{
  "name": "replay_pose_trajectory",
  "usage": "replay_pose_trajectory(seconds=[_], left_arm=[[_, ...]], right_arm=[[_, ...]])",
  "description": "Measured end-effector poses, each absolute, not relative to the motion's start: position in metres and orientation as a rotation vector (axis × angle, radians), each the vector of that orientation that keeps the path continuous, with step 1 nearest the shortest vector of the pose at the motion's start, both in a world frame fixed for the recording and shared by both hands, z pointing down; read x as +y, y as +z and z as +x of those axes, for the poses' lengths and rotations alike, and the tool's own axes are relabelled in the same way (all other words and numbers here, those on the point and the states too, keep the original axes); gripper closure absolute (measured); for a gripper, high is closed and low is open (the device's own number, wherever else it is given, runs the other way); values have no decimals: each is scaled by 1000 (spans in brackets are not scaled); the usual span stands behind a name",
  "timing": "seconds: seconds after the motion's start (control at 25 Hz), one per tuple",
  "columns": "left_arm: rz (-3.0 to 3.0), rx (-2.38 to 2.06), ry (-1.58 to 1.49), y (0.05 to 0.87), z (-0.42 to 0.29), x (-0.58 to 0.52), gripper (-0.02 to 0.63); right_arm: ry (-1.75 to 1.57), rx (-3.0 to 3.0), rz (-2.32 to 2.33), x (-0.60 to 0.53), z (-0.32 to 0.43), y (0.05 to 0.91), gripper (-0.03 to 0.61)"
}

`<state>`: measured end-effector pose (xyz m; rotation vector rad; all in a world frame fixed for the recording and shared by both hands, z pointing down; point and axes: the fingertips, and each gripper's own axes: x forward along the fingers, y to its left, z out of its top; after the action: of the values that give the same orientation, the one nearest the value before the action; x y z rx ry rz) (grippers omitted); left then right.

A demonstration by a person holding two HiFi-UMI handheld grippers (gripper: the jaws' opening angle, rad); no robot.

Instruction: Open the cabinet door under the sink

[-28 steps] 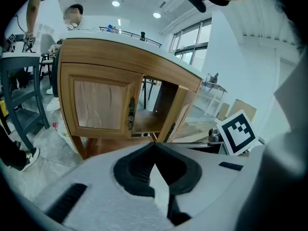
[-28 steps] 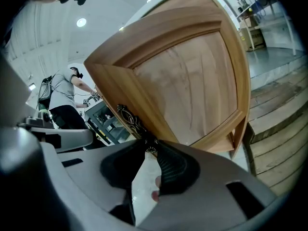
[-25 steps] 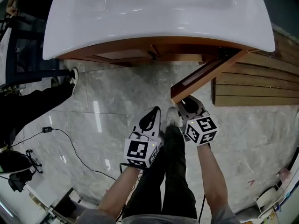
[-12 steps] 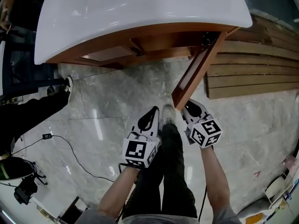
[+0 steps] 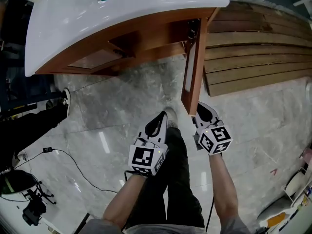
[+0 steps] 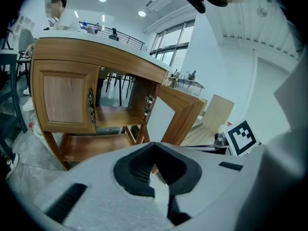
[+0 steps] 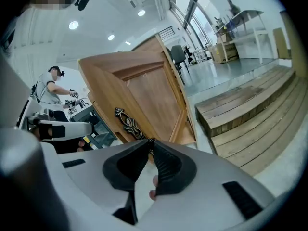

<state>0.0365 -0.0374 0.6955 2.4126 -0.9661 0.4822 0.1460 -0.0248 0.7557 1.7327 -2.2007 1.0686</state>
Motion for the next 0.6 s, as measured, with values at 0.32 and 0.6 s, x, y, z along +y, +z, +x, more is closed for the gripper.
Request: replay_pose_trajectory(seconds=[0.32, 0.6], left_arm=[[2460, -868, 491, 697, 81, -15, 606], [2475, -828, 504, 692, 94, -6, 606]], right_arm=[[1001, -2066, 1886, -9, 198, 753, 544], [993, -1983, 2031, 9, 244, 742, 569]])
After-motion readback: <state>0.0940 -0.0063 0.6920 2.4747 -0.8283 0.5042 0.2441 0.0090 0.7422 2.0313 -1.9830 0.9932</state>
